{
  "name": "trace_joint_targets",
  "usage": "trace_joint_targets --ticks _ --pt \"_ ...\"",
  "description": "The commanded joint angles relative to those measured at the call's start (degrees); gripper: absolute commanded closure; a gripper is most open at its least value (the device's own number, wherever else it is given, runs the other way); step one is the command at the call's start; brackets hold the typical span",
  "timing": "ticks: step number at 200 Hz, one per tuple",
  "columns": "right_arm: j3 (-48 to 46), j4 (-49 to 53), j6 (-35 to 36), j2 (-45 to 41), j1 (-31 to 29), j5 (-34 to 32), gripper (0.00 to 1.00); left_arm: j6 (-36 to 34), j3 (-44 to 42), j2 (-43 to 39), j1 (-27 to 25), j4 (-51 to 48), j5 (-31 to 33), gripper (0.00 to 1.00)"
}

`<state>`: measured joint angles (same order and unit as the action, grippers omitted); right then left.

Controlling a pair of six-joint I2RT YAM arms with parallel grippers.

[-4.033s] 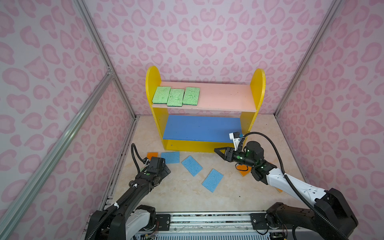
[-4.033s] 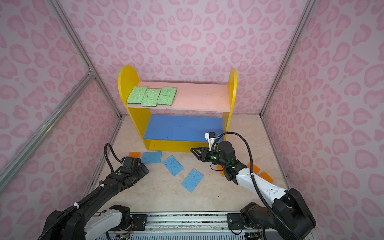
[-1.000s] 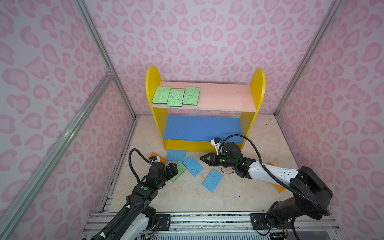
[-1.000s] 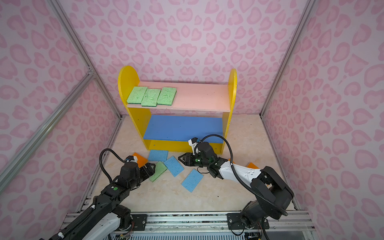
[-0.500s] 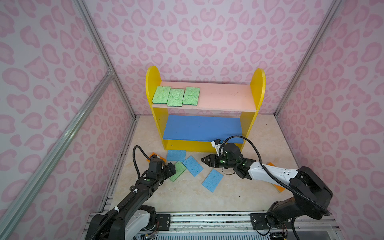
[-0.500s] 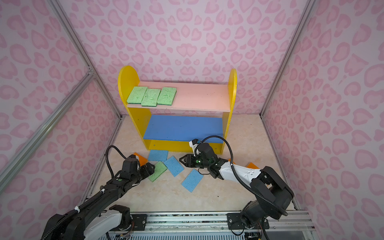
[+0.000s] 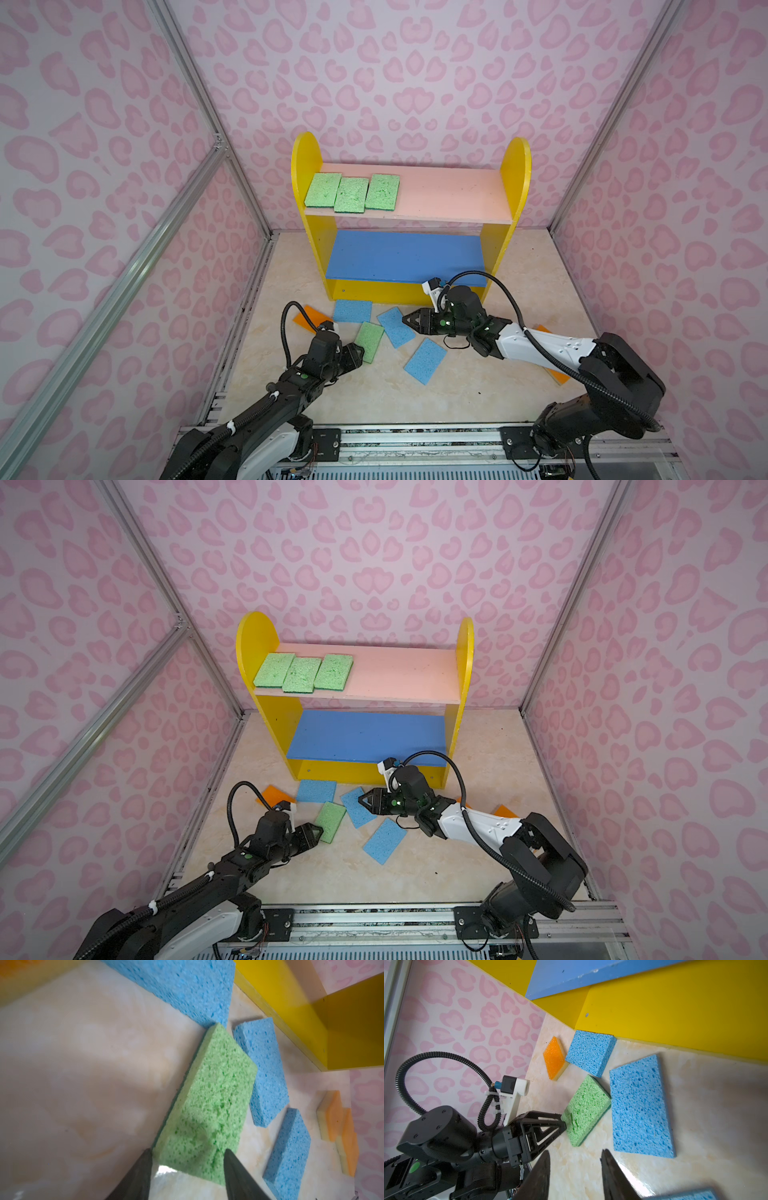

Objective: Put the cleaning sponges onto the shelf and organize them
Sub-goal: 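Grasp the green sponge near the blue sponges with the left gripper, then lift the green sponge toward the right gripper and close the right gripper on it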

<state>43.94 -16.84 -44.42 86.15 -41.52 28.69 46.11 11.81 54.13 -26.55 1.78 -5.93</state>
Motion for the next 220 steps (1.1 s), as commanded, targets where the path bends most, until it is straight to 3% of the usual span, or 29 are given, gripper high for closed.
trace_joint_targets --ticks 1,101,121,144,160,220 --pt "0.49 -0.25 0.12 0.46 -0.05 -0.03 0.58 3.81 -0.24 -0.65 -2.85 2.35 3.36 0.47" --pt "-0.22 0.21 0.6 0.14 0.03 -0.38 0.58 1.04 2.97 4.72 -3.07 0.44 6.92 0.55" --pt "-0.2 -0.14 0.48 0.31 -0.04 -0.2 0.58 1.37 3.08 7.73 -3.07 2.33 5.83 0.63" --pt "-0.27 -0.14 0.3 -0.04 0.02 -0.2 0.58 2.19 2.91 8.98 -3.15 3.78 4.8 0.87" --pt "-0.45 0.03 0.37 -0.46 -0.06 -0.19 0.58 2.66 2.91 7.82 -3.16 3.04 4.8 0.96" --pt "-1.23 -0.43 0.06 -0.63 -3.76 0.85 0.52 3.91 7.08 -4.97 -3.16 -5.2 4.71 0.96"
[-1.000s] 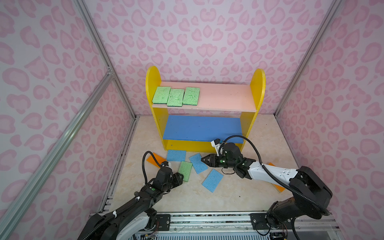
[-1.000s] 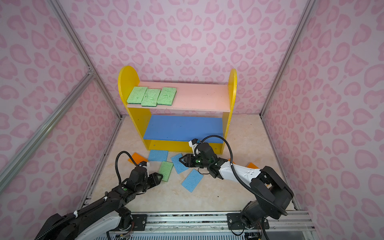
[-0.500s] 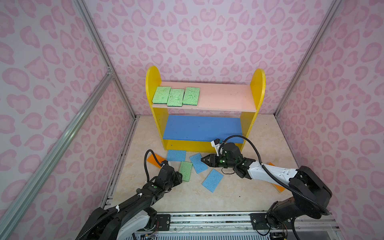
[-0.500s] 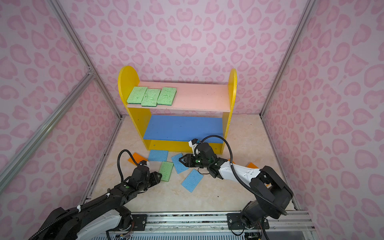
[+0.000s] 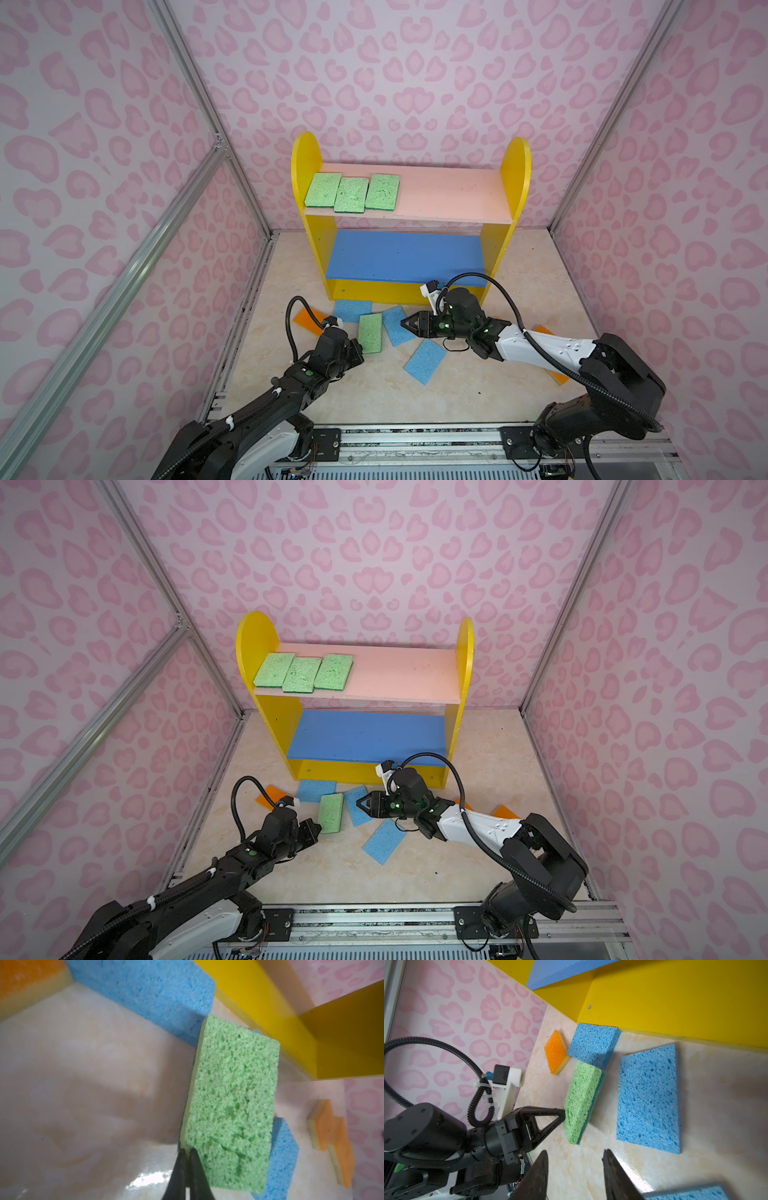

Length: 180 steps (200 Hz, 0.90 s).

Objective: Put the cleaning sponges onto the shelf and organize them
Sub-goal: 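Lift the green sponge toward the right gripper and close the right gripper on it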

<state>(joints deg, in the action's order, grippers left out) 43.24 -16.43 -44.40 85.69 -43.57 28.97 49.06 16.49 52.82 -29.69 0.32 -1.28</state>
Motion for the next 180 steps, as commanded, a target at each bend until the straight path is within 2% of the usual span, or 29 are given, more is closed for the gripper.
trace_joint_targets --ticks 1,38,79,121,150,180 --pt "-0.53 -0.81 0.05 -0.24 -1.98 0.56 0.51 1.04 2.49 -3.8 -0.01 -3.96 0.05 0.96" --pt "0.86 -1.57 -0.56 0.3 -5.82 0.22 0.45 1.19 6.92 -5.97 -0.01 -6.6 -0.86 0.96" --pt "2.68 -2.47 -1.73 2.14 -7.56 -0.46 0.45 1.97 9.12 -4.96 -0.08 -5.71 -1.85 0.96" --pt "4.84 -2.27 -1.38 3.97 -7.34 -3.91 0.45 2.88 9.78 -4.33 -0.88 -5.12 -1.74 0.96" --pt "7.41 -2.51 -1.71 6.32 -7.15 -4.99 0.49 3.57 9.88 -3.54 -1.66 -4.28 -1.44 0.96" --pt "9.03 -2.65 -2.42 7.9 -7.21 -5.59 0.62 3.64 10.47 -3.34 -1.97 -4.2 -1.09 0.96"
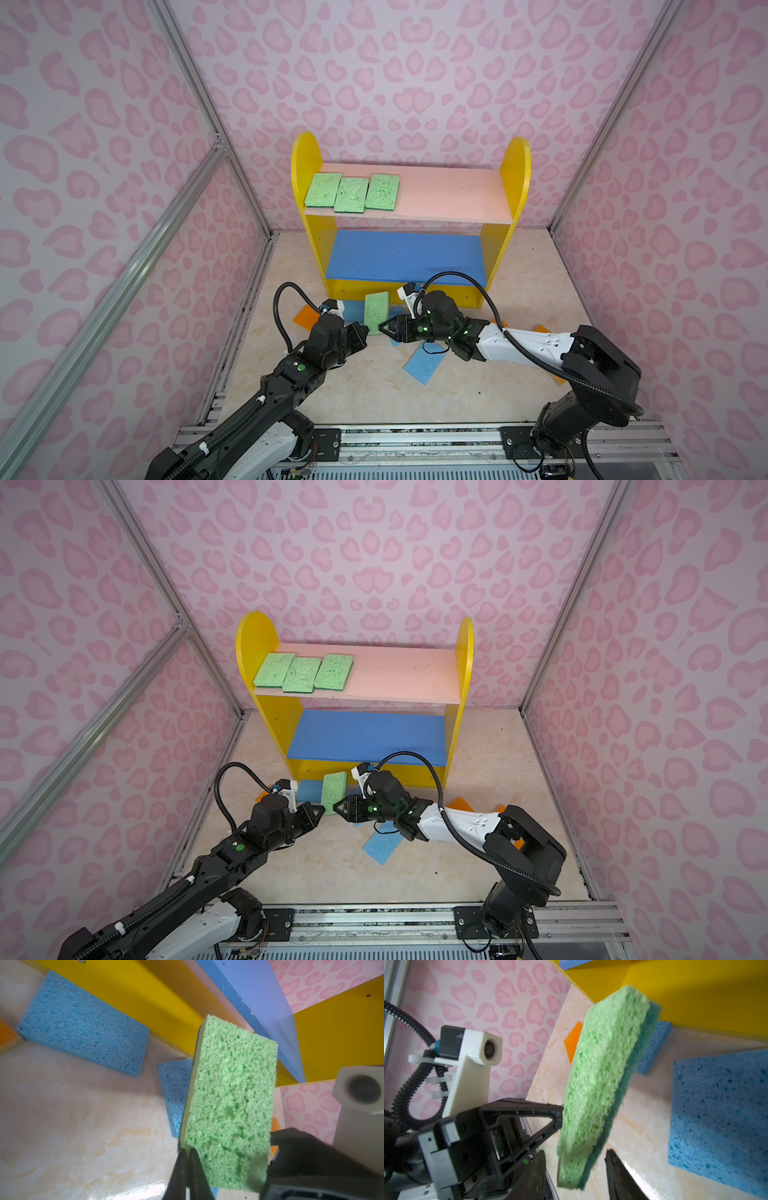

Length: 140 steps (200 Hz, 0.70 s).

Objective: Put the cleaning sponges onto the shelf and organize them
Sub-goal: 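Lift the green sponge toward the right gripper and close the right gripper on it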

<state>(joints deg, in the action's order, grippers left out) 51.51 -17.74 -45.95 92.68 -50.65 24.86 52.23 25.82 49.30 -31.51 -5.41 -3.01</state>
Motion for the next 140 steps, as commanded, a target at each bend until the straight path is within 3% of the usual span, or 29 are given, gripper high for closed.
trace_joint_targets --ticks 1,47,57,77,93,140 --pt "0.78 -1.34 -0.88 0.96 -0.1 -1.52 0.62 0.49 1.15 0.18 -0.14 1.54 0.64 0.96" --pt "0.51 -0.64 -0.98 0.16 -0.16 -1.99 0.83 0.3 1.33 0.18 -0.22 1.64 1.15 0.93" --pt "0.43 -0.09 -0.83 -0.5 -0.18 -2.25 0.85 -0.16 1.39 -0.05 -0.28 1.45 1.53 0.78" --pt "1.11 3.03 0.57 -2.22 -0.2 -2.36 0.87 -1.77 1.8 -1.9 -0.31 -0.81 3.41 0.29" --pt "2.15 6.67 2.5 -4.2 -0.24 -2.46 0.88 -3.04 2.13 -4.19 -0.31 -3.26 5.61 0.01" --pt "2.15 16.69 8.93 -13.61 -0.32 -7.03 0.88 -5.69 1.93 -10.44 -0.22 -9.65 11.52 0.02"
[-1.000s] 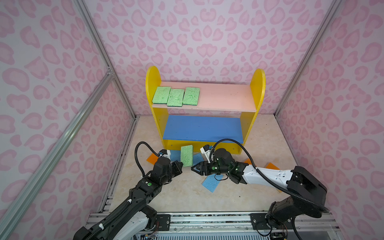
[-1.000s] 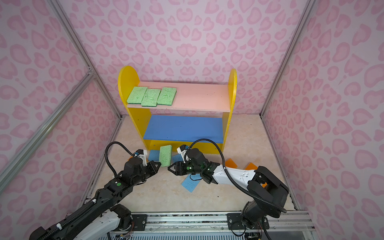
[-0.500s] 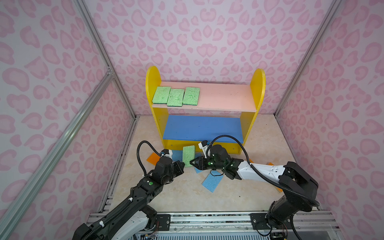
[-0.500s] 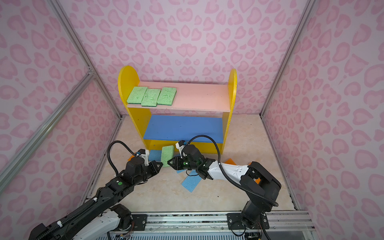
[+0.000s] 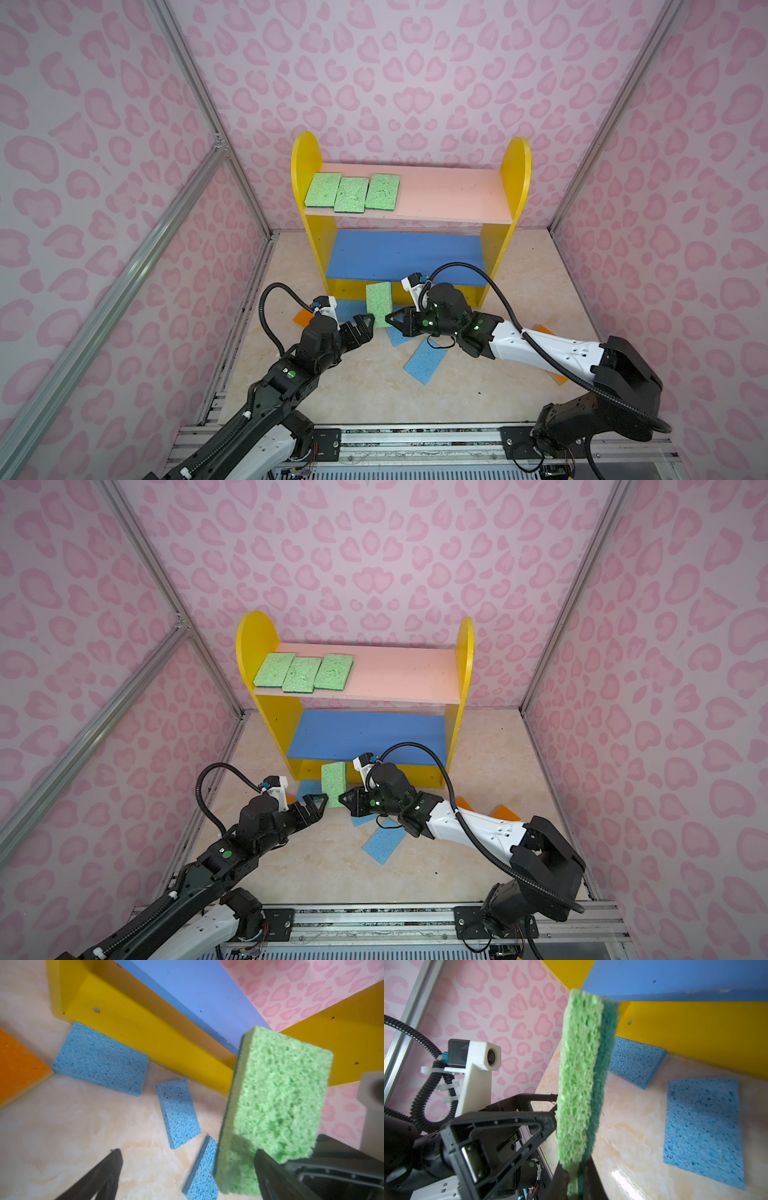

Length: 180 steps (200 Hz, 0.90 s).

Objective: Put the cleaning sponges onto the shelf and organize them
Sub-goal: 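Lift the green sponge toward the right gripper and close the right gripper on it, then carry the sponge up to the pink shelf with the right gripper while the left withdraws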

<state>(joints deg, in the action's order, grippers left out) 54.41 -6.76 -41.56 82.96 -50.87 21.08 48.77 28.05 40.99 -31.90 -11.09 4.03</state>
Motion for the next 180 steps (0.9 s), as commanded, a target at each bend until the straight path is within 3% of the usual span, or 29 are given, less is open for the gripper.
trace_joint_targets --ticks 1,76,111,180 --pt "-0.78 5.85 4.63 -4.13 -0.1 -3.33 0.88 -2.3 -0.34 -2.27 0.17 -3.99 4.53 0.02" --pt "9.39 19.48 12.45 -15.1 1.0 -9.46 0.87 -2.18 -6.74 -3.93 0.79 -2.33 4.72 0.02" --pt "20.69 26.17 16.22 -13.62 4.4 -8.84 0.87 -2.43 -7.32 -2.79 0.79 -0.74 4.14 0.02" --pt "44.31 32.75 17.78 -1.32 14.95 1.93 0.85 -3.56 -7.31 0.38 0.79 1.21 3.03 0.02"
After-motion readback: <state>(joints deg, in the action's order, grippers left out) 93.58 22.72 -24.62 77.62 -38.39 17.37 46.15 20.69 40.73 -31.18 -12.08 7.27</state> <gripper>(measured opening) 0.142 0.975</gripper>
